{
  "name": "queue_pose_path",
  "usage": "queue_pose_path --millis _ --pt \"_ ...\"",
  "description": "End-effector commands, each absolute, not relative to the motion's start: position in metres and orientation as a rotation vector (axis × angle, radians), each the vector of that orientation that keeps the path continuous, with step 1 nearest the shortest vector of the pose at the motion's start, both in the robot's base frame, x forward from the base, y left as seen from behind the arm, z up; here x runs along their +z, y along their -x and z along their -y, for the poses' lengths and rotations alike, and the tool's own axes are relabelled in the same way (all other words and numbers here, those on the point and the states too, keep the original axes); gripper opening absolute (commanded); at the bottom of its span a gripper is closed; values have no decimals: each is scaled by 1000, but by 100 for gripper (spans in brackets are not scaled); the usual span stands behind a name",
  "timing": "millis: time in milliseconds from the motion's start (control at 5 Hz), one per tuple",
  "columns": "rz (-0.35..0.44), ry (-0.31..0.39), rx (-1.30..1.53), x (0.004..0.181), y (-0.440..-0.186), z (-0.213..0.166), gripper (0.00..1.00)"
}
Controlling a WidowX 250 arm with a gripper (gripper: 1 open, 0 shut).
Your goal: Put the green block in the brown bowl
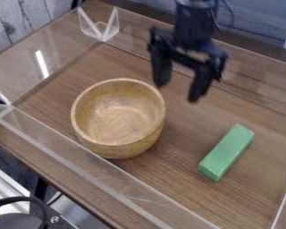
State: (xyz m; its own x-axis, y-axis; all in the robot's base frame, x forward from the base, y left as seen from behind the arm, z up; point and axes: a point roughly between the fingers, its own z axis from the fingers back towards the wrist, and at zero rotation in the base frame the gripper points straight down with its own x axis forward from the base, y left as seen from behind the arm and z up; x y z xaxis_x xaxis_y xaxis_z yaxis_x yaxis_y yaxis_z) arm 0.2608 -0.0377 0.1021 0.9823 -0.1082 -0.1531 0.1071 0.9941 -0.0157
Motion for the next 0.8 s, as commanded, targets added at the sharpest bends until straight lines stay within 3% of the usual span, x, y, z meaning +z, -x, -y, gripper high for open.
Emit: queue_pose_path --millis 0,600 --pt "-79 5 -169 106 -250 67 100" --pt "-78 20 -229 68 -255 90 100"
